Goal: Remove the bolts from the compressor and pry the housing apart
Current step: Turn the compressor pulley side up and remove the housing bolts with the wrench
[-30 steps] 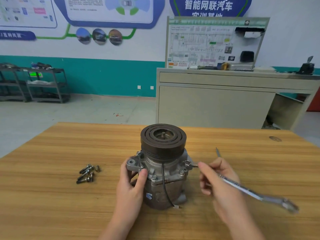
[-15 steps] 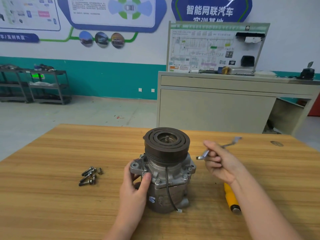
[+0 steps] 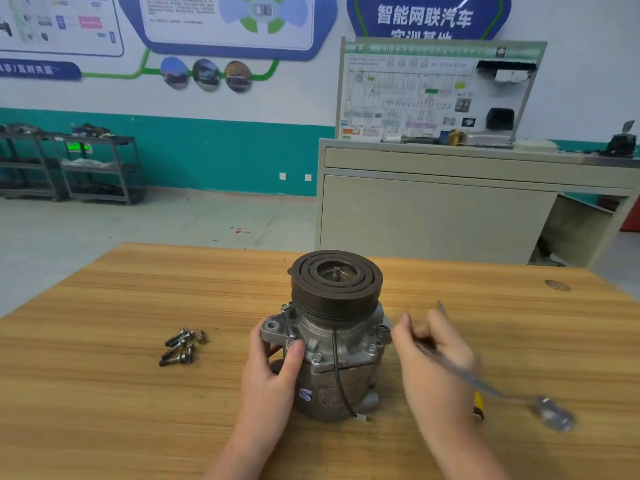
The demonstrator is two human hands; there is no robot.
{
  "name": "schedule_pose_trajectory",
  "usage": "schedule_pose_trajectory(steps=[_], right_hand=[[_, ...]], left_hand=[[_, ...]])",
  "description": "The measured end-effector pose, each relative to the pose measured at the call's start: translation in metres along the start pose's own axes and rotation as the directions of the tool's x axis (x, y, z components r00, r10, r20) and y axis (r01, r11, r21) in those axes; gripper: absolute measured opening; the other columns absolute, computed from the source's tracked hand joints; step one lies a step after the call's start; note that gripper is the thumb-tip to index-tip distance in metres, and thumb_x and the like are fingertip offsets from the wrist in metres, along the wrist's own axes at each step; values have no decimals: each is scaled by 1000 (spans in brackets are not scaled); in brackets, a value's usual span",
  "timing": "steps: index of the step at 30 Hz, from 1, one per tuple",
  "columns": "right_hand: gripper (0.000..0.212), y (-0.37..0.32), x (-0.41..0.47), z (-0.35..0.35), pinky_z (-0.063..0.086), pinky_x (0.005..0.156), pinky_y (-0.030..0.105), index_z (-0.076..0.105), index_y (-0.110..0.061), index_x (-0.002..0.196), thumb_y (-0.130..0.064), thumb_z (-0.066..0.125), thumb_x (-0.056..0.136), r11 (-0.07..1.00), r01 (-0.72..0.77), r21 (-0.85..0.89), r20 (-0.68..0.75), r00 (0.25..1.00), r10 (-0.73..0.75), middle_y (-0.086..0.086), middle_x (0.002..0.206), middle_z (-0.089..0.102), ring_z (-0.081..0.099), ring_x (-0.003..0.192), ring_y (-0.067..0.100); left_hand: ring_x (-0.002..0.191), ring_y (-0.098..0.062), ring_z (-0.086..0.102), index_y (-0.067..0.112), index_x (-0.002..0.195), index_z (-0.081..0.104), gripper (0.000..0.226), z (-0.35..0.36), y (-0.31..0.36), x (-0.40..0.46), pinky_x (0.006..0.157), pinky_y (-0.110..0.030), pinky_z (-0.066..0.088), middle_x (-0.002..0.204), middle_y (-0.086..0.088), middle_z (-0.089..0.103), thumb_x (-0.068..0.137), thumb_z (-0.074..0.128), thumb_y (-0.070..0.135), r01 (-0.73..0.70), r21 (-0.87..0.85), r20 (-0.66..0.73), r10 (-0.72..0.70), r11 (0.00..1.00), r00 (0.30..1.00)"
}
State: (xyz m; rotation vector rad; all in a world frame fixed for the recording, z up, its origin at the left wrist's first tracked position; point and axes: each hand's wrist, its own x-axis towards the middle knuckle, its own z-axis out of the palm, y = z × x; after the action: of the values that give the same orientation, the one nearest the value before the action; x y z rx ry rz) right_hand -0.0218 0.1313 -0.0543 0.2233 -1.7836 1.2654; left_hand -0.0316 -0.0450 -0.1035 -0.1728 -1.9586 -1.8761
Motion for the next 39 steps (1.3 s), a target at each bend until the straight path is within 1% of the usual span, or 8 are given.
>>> schedule_pose_trajectory(steps=[5,9,13,19,23,26,30,39], right_hand=[[43,-16,-13,2,23,47,3,19,-37,69,-17,52,88,930,319,-182,133,945,-298,-18,54,20,27,50,-3],[42,4,-12,-8,34,44,7,43,-24,56,-8,70,84,938,-251,238,79,968,239,-9,49,47,40,43,-1],[34,40,28,-29,34,36,17,51,-19,55,-20,83,66,389,-748,538,578,663,475,3,49,49,41,40,10],[41,55,73,-11,25,29,14,56,-15,61,-17,95,49,124,-956,266,877,294,381,-2,42,42,35,31,4],[34,48,70,-8,23,27,12,57,-19,55,-16,91,55,-4,-850,526,771,475,425,-3,39,44,35,27,3],[38,42,59,-15,22,30,12,46,-22,50,-15,71,77,265,-673,690,438,680,588,-1,39,44,32,27,6],[52,28,30,-13,25,34,15,38,-22,47,-4,61,89,692,-522,498,138,836,531,0,39,43,35,31,9],[52,-13,-4,5,25,42,11,28,-29,55,-9,60,91,996,69,-49,64,996,-66,-7,46,32,31,40,1]], left_hand=[[97,18,55,22,124,50,63,1,2,-1,72,4,38,102,21,66,70,53,56,3,-1,-19,-3,1000,1000],[96,18,56,30,110,52,39,2,4,-2,72,4,37,101,32,65,75,53,49,2,21,-33,-1,1000,999],[95,19,55,34,109,51,32,2,4,0,71,4,37,102,39,61,86,60,55,9,38,-30,-8,999,1000],[96,18,55,36,105,52,21,1,2,0,71,4,37,101,38,61,85,58,40,10,50,-33,-9,999,999],[99,17,54,37,108,51,38,0,1,0,71,3,37,102,37,61,75,56,56,26,42,-33,-24,999,999],[97,18,54,39,107,51,47,0,1,1,70,4,36,103,38,61,68,52,65,-1,40,-41,3,999,999],[96,16,57,37,106,52,43,1,0,2,72,3,37,103,35,63,71,52,62,-29,23,-39,30,999,999],[94,22,53,37,106,50,29,0,2,1,72,5,35,100,41,60,79,55,45,-8,55,-24,9,998,1000]])
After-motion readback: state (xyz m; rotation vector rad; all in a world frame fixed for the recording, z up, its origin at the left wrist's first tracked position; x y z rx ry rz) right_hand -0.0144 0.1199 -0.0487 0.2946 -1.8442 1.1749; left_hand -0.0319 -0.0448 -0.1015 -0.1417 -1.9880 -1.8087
